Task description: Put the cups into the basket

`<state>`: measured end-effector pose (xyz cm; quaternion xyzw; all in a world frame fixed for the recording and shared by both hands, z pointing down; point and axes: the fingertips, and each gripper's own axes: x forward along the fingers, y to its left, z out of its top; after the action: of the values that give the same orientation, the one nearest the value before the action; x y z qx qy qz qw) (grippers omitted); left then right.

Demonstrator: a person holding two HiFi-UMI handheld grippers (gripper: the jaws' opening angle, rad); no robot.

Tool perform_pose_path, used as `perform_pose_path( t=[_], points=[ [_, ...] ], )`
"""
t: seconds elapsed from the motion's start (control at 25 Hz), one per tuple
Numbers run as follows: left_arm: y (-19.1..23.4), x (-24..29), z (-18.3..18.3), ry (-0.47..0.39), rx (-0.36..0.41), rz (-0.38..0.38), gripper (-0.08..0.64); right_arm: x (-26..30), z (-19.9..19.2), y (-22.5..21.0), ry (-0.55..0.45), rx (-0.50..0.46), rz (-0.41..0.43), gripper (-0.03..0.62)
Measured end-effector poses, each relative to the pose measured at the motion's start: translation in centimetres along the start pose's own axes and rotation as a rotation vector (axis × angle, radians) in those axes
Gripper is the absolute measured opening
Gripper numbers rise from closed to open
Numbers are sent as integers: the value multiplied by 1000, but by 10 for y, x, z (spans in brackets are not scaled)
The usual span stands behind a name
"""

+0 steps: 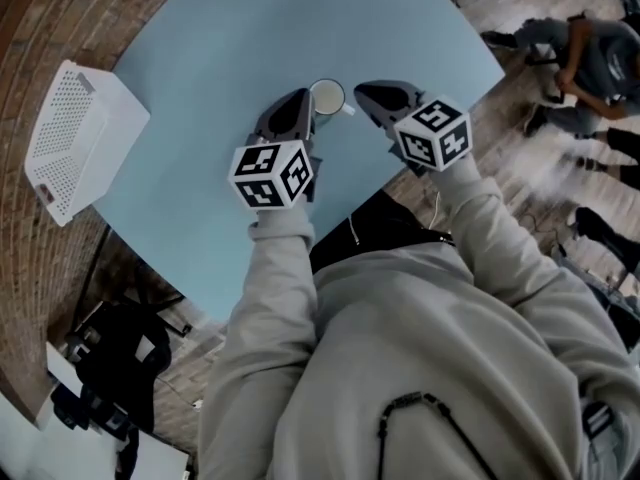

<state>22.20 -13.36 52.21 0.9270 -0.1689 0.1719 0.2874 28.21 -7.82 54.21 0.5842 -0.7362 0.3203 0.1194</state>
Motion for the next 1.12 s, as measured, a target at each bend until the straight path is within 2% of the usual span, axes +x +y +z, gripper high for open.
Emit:
perform_pose_path(
  t=[0.32, 0.6, 0.76, 0.96, 1.12],
  points=[
    [-1, 0, -32, 45, -54, -22, -5, 14, -33, 0, 56, 18, 16, 11],
    [-4, -4, -34, 36, -83, -40, -5, 20, -61, -6, 112, 20, 2, 15],
    [-8, -5, -30, 23, -77, -47, -5, 25, -72, -7, 144, 19, 8, 80],
    [-6, -7, -33, 22, -104, -51, -5, 32, -86, -7, 190, -10, 5, 127],
    [-11, -4, -34, 36, -101, -84, -5, 36, -87, -7, 198, -29, 15, 150]
  ],
)
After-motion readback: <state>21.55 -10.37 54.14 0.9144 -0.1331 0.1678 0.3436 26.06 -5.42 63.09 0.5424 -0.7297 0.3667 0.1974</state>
